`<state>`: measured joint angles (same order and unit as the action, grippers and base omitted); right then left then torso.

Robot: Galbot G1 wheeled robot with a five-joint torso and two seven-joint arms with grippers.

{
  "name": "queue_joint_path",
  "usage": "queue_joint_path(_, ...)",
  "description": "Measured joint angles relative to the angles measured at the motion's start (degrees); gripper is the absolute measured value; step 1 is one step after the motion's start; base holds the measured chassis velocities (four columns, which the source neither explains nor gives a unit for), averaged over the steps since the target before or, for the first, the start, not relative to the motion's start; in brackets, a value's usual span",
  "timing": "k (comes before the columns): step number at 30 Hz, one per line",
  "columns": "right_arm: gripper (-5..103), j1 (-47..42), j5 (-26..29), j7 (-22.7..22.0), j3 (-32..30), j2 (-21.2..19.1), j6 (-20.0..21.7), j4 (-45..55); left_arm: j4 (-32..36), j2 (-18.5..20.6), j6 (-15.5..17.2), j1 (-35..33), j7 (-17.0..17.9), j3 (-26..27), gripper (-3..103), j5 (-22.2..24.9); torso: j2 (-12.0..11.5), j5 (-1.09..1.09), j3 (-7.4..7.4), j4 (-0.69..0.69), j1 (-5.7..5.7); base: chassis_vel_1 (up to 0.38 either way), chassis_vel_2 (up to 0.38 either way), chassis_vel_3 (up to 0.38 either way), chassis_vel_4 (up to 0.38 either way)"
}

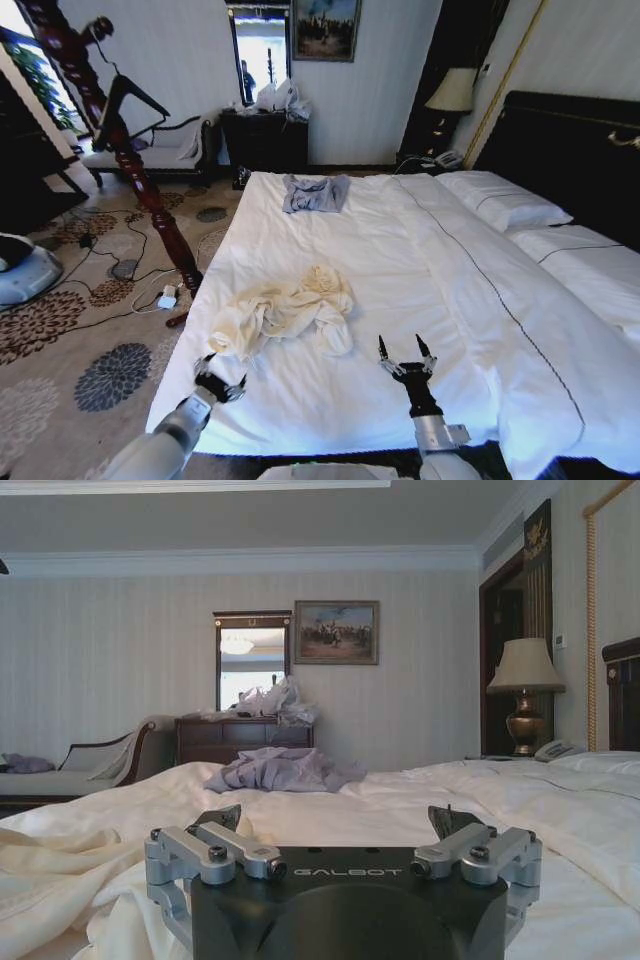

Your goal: Pick up the clothes from the bed and hang them on the clothes hanger.

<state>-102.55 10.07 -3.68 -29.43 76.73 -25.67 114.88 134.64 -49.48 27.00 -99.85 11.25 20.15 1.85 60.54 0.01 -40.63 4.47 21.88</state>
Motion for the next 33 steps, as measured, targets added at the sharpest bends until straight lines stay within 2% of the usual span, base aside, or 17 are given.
queue_joint_path(3, 100, 0.34, -0.22, -0.01, 0.47, 0.05, 0.22, -0.12, -4.35, -6.36, -2.42, 2.17, 2.64, -2.13, 100, -1.62, 0.00, -0.02, 0.00, -0.01, 0.00, 0.000, 0.000, 0.000, 0.000)
queue_joint_path(4, 100, 0.34, -0.22, -0.01, 0.47, 0.05, 0.22, -0.12, -4.35, -6.36, -2.42, 2.17, 2.64, -2.13, 100, -1.62, 0.00, -0.02, 0.00, -0.01, 0.00, 0.000, 0.000, 0.000, 0.000)
queue_joint_path(7, 100, 0.22, -0.41, -0.02, 0.62, 0.05, 0.40, -0.13, -6.33, -10.07, -1.32, 2.41, 5.16, -2.34, 100, -2.10, 0.00, 0.00, 0.00, -0.02, 0.00, 0.000, 0.000, 0.000, 0.000)
queue_joint_path(13, 100, -0.08, -0.97, -0.04, 0.94, 0.31, 0.36, -0.31, -8.88, -12.66, -1.56, 3.92, 5.96, -1.70, 102, -0.73, 0.00, 0.00, 0.00, -0.01, 0.01, 0.000, 0.000, 0.000, 0.000)
queue_joint_path(15, 100, -0.10, -1.08, -0.04, 1.07, 0.39, 0.35, -0.30, -9.44, -13.10, -2.02, 4.26, 5.96, -1.65, 98, -0.25, 0.00, -0.01, 0.00, -0.01, 0.01, 0.000, 0.000, 0.000, 0.000)
queue_joint_path(17, 100, -0.22, -1.25, -0.05, 1.14, 0.47, 0.29, -0.18, -9.97, -13.85, -2.72, 4.55, 5.87, -1.59, 88, 1.33, 0.00, 0.00, 0.00, -0.01, 0.01, 0.000, 0.000, 0.000, 0.000)
queue_joint_path(18, 100, -0.28, -1.29, -0.06, 1.14, 0.47, 0.25, -0.14, -10.01, -14.05, -2.82, 4.57, 5.85, -1.59, 88, 2.06, 0.00, -0.01, 0.00, -0.01, 0.00, 0.000, 0.000, 0.000, 0.000)
queue_joint_path(20, 100, -0.47, -1.35, -0.10, 1.06, 0.46, 0.12, -0.09, -10.11, -14.53, -3.05, 4.65, 5.80, -1.57, 77, 3.68, 0.00, 0.00, 0.00, -0.01, 0.00, 0.000, 0.000, 0.000, 0.000)
queue_joint_path(21, 100, -0.47, -1.35, -0.10, 1.06, 0.46, 0.12, -0.09, -10.11, -14.53, -3.05, 4.65, 5.80, -1.57, 77, 3.68, 0.00, 0.00, 0.00, -0.01, 0.00, 0.000, 0.000, 0.000, 0.000)
queue_joint_path(24, 100, -0.74, -1.41, -0.17, 0.90, 0.45, -0.08, 0.02, -10.29, -15.03, -3.41, 5.08, 5.81, -1.40, 60, 5.40, 0.00, 0.00, 0.00, -0.01, 0.01, 0.000, 0.000, 0.000, 0.000)
queue_joint_path(25, 100, -0.74, -1.41, -0.17, 0.90, 0.45, -0.08, 0.02, -10.29, -15.03, -3.41, 5.08, 5.81, -1.40, 60, 5.40, 0.00, 0.00, 0.00, -0.01, 0.01, 0.000, 0.000, 0.000, 0.000)
queue_joint_path(27, 100, -0.99, -1.44, -0.20, 0.83, 0.40, -0.12, 0.39, -9.75, -15.10, -3.75, 5.19, 5.85, -0.98, 50, 7.58, 0.00, -0.01, 0.00, -0.02, 0.01, 0.000, 0.000, 0.000, 0.000)
queue_joint_path(29, 100, -1.04, -1.44, -0.20, 0.78, 0.38, -0.14, 0.54, -9.13, -14.98, -3.77, 5.17, 5.87, -0.71, 50, 8.78, 0.00, -0.01, 0.00, -0.01, 0.01, 0.000, 0.000, 0.000, 0.000)
queue_joint_path(33, 100, -1.25, -1.53, -0.22, 0.65, 0.35, -0.35, 0.76, -6.15, -13.75, -3.77, 4.50, 5.76, 0.53, 27, 11.49, 0.00, -0.01, 0.00, -0.01, 0.00, 0.000, 0.000, 0.000, 0.000)
